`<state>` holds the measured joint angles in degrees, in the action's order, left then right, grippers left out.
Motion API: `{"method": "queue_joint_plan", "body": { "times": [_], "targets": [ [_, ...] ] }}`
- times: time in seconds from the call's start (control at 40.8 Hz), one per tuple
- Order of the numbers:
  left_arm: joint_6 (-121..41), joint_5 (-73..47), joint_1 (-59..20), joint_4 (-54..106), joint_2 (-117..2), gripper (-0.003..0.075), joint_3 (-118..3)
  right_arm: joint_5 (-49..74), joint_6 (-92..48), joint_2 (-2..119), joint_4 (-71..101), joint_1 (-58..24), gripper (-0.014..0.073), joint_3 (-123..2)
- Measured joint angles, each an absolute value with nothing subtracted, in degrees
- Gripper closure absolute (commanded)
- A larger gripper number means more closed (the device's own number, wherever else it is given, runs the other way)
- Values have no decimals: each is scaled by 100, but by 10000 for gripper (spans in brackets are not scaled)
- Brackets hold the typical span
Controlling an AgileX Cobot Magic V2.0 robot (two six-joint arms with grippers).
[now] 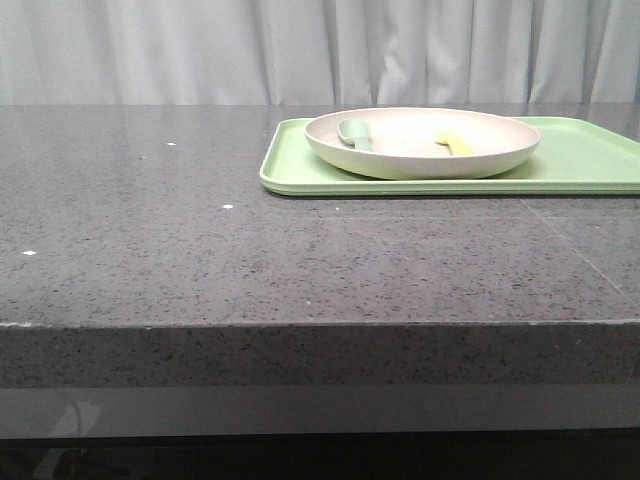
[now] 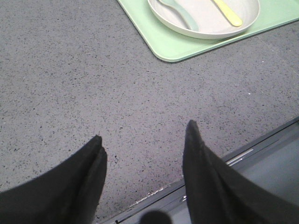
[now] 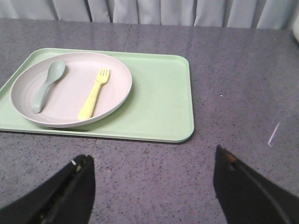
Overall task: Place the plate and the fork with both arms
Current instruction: 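Open the left gripper and withdraw it from the plate, then move the right gripper above the yellow fork on the plate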
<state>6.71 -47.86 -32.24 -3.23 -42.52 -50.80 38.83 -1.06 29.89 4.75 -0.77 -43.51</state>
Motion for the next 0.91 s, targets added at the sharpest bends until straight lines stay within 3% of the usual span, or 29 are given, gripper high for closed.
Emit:
{"method": "queue_joint_plan", "body": {
  "times": [0.245, 0.49, 0.907],
  "targets": [
    [663, -4786, -3224, -323, -4252, 355, -5080, 5010, -590, 4279, 733, -892, 50, -5491],
    [663, -4786, -3224, -323, -4252, 355, -5080, 5517, -673, 5801, 765, -1458, 274, -6408],
    [663, -4786, -3224, -323, -4252, 355, -5080, 6219, -272, 8539, 751, -1505, 269, -8535]
  ]
}}
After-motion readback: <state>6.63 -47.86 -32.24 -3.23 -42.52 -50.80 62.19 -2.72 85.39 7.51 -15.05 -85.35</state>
